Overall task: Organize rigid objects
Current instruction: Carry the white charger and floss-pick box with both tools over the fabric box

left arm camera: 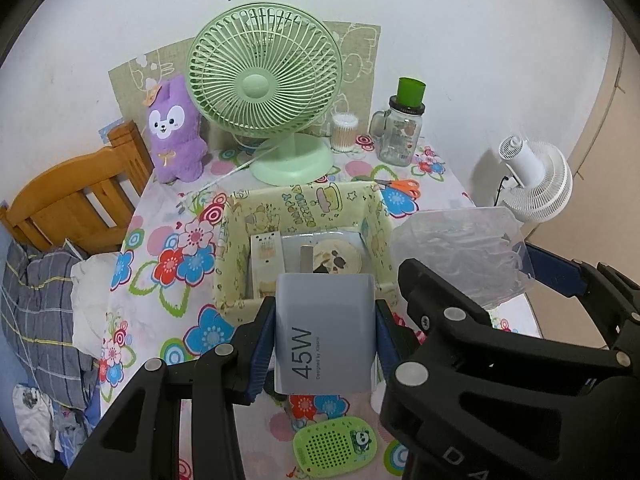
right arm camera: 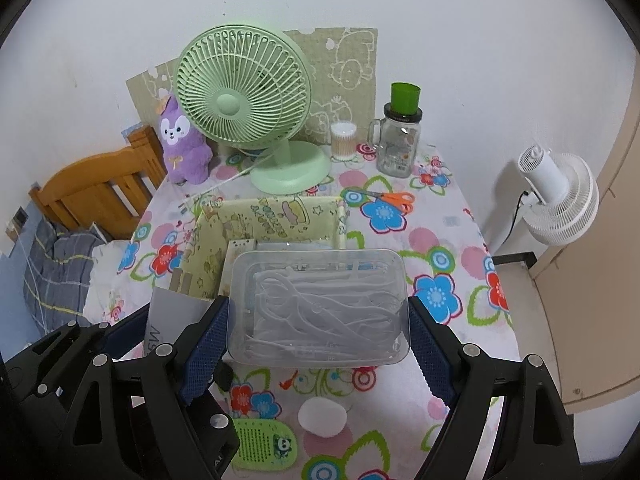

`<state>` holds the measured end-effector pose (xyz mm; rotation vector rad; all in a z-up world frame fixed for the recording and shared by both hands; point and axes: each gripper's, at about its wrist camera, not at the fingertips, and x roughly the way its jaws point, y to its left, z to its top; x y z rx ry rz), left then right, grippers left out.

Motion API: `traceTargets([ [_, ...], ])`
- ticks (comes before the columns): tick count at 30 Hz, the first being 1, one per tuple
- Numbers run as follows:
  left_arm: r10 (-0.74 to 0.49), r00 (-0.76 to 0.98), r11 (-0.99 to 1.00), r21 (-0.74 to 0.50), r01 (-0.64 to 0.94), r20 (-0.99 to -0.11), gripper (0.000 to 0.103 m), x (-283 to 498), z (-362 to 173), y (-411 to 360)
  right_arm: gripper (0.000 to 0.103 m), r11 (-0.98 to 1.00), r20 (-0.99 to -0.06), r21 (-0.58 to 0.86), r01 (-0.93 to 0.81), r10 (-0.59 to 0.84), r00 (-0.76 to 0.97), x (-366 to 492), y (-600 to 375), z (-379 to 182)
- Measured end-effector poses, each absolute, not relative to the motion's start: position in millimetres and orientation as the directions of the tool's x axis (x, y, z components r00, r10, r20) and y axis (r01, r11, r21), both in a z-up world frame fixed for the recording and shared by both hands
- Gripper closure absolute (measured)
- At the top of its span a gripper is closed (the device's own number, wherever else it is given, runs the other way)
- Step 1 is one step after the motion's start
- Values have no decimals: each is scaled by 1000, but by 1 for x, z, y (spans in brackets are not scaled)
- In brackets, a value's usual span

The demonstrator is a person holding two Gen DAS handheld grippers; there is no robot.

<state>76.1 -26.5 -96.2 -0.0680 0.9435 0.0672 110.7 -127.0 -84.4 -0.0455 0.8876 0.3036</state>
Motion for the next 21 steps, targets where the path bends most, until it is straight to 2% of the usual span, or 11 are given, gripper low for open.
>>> traceTargets([
  [21,5,542,994,-57,-97,-840,55,145,-130,-4,17,950,-786,98,-296,257,563,178,-107,-110],
])
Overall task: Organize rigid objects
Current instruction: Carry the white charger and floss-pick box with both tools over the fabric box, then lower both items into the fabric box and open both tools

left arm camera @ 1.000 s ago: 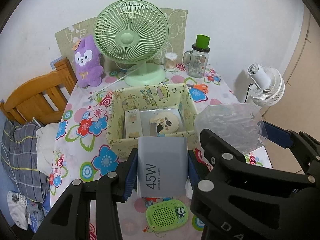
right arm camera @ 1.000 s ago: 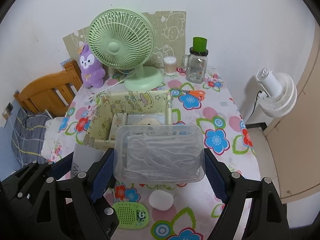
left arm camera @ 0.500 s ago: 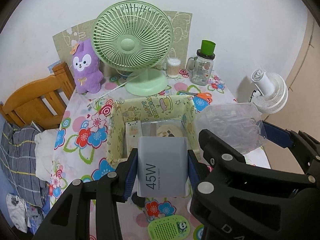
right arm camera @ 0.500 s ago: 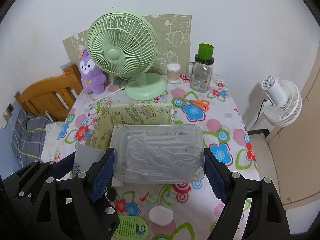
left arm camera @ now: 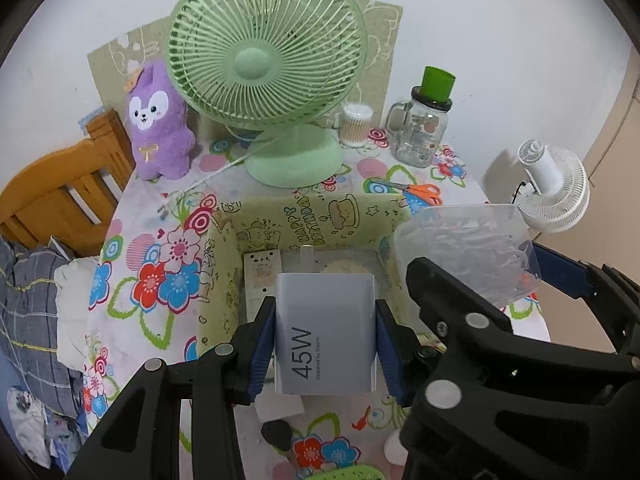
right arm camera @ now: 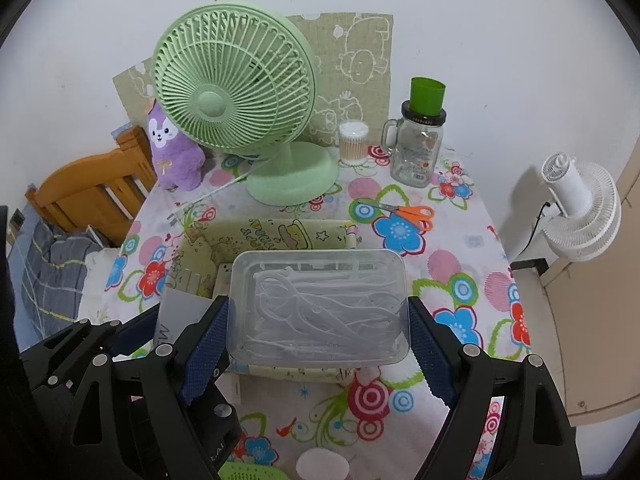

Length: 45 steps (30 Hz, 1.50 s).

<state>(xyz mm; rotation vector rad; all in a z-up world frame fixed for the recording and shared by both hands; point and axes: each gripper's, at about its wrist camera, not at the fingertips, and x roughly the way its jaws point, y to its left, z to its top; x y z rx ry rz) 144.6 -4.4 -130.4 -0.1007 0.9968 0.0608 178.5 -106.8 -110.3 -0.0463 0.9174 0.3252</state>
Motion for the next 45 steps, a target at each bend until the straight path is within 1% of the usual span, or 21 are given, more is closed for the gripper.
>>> traceTargets([
  [10,-36,508,991,-96,-91,-861,55,169,-153,6,17,955,-801,74,-289,229,553,205,-95,-131],
  [13,-33,491,992,-89,-92,-870,55,172,-161,5,17,957,-803,39,-287,201,561,213,-93,-139],
  [24,-44,436,986,-109,-125,-899,55,177,-189,7,17,955,-825,43,-293,200,529,223,-96,-161],
  [28,-43,420,978,-125,-170,-907,53,178,-193,14,17,954,-826,47,-296,204,526,224,-95,-163],
  [30,-38,428,979,-119,-164,-903,52,178,-193,14,17,953,-826,48,-298,206,525,224,-93,-163],
  [33,-32,423,983,-104,-149,-905,50,178,-194,12,17,950,-826,52,-307,214,522,224,-90,-163],
  [35,-35,424,984,-106,-146,-905,44,177,-193,13,17,950,-824,54,-309,217,523,224,-88,-162],
  [38,-19,434,984,-93,-150,-901,36,176,-189,15,17,947,-822,56,-316,224,523,224,-84,-160],
  [45,5,456,985,-75,-157,-890,25,177,-178,23,17,942,-813,64,-330,241,530,228,-74,-153],
])
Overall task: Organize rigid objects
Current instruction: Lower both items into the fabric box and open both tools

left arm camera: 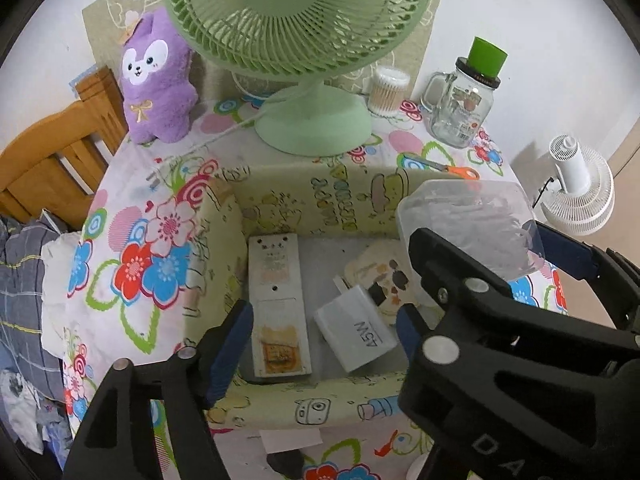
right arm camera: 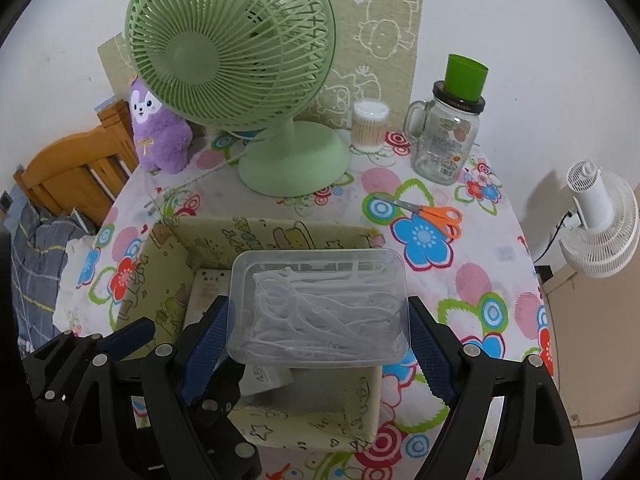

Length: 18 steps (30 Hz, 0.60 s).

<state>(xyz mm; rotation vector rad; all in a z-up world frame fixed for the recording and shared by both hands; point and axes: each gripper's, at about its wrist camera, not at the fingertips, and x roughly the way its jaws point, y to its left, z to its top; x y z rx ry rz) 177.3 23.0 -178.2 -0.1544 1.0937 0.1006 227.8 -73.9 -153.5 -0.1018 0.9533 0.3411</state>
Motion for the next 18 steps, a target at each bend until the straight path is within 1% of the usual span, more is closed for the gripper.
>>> traceTargets([
  [8,35,455,985,-45,-165,-890,15,188,-175,32,17,938,-824,117,-326,275,496,242,-61,-160],
  [14,27,430,982,-56,-180,-902,14,194,-181,38,16,941,-837,107,-321,260,482,249,-51,-172],
  [18,37,415,984,-40,-174,-909,14,198,-187,39,15,948,-839,81,-308,231,492,252,-49,-176],
])
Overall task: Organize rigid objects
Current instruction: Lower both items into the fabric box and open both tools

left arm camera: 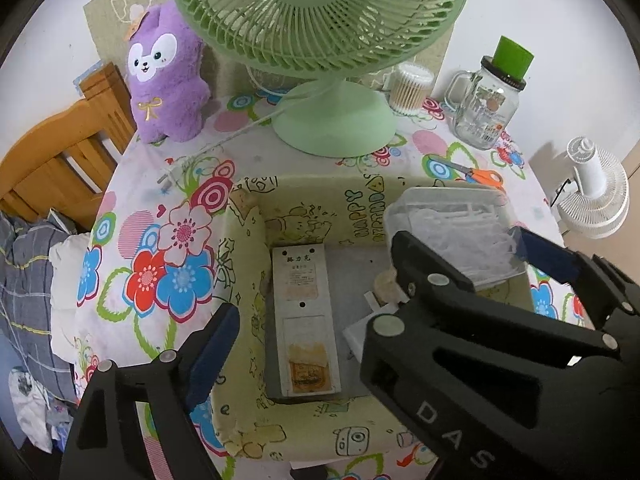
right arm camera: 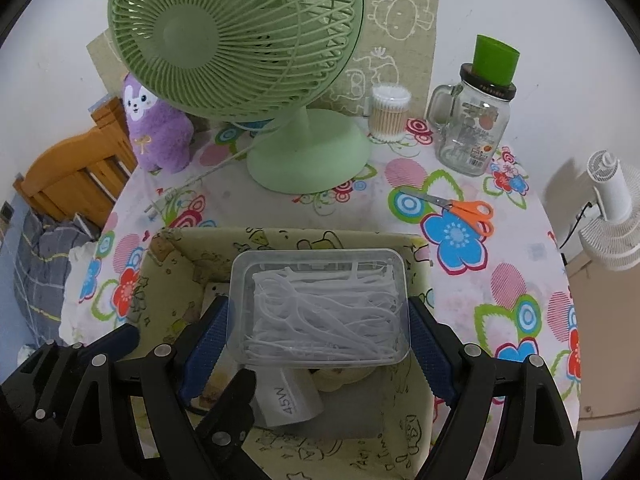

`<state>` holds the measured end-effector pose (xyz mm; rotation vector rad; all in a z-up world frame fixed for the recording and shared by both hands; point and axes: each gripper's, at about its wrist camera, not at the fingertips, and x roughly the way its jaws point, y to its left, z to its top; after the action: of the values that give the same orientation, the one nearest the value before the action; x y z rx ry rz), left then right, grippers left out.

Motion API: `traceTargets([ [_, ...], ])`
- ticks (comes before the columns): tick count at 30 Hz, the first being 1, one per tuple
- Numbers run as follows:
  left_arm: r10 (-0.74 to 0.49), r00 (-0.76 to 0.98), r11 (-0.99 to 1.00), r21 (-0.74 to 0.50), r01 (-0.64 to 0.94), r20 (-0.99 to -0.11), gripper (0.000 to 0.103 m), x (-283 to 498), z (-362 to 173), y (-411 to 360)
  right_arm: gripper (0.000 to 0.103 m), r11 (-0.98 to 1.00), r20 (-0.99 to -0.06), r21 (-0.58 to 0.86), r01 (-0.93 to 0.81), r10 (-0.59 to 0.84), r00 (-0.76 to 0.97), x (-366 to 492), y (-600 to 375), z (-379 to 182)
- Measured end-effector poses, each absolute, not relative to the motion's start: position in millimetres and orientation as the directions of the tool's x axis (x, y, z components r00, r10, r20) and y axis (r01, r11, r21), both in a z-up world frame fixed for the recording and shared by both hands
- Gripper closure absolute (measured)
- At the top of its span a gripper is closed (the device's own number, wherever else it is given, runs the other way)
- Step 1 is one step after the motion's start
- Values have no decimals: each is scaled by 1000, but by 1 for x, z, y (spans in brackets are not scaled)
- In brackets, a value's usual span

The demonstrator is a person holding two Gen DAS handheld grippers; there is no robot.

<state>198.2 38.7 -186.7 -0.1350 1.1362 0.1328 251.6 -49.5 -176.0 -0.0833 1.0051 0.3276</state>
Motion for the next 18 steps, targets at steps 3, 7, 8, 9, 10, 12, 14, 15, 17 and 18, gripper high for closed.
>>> traceTargets([
  [3,35,403,985,-36,-168,-915,14,201,-190,38,15,954,-849,75,-289,213,484,254,-51,-179],
  [7,39,397,987,-27,-157,-917,14,203,-191,37,15,954,-860,117,-276,236,452,257,-54,-186],
  [8,39,396,988,-25,-155,-918,14,203,-191,37,15,954,-864,125,-271,239,444,257,-55,-187],
  [9,39,396,988,-23,-152,-917,13,203,-191,37,15,954,-865,133,-268,244,439,257,-55,-188],
  [10,37,395,988,-24,-150,-918,13,204,-191,37,15,954,-864,150,-261,255,435,258,-56,-189],
  [12,35,395,989,-27,-149,-918,13,204,-191,38,15,955,-861,153,-255,256,440,257,-55,-188],
  [14,36,394,989,-25,-147,-918,12,204,-191,38,15,955,-865,145,-258,249,435,257,-54,-189],
  [15,34,395,989,-26,-147,-918,12,204,-191,38,15,955,-866,145,-260,249,434,257,-54,-188],
  [17,32,393,988,-29,-149,-919,12,204,-191,37,14,956,-865,139,-257,243,439,257,-54,-187],
  [18,30,393,988,-31,-148,-919,12,204,-191,37,13,957,-863,137,-255,242,444,256,-55,-186],
])
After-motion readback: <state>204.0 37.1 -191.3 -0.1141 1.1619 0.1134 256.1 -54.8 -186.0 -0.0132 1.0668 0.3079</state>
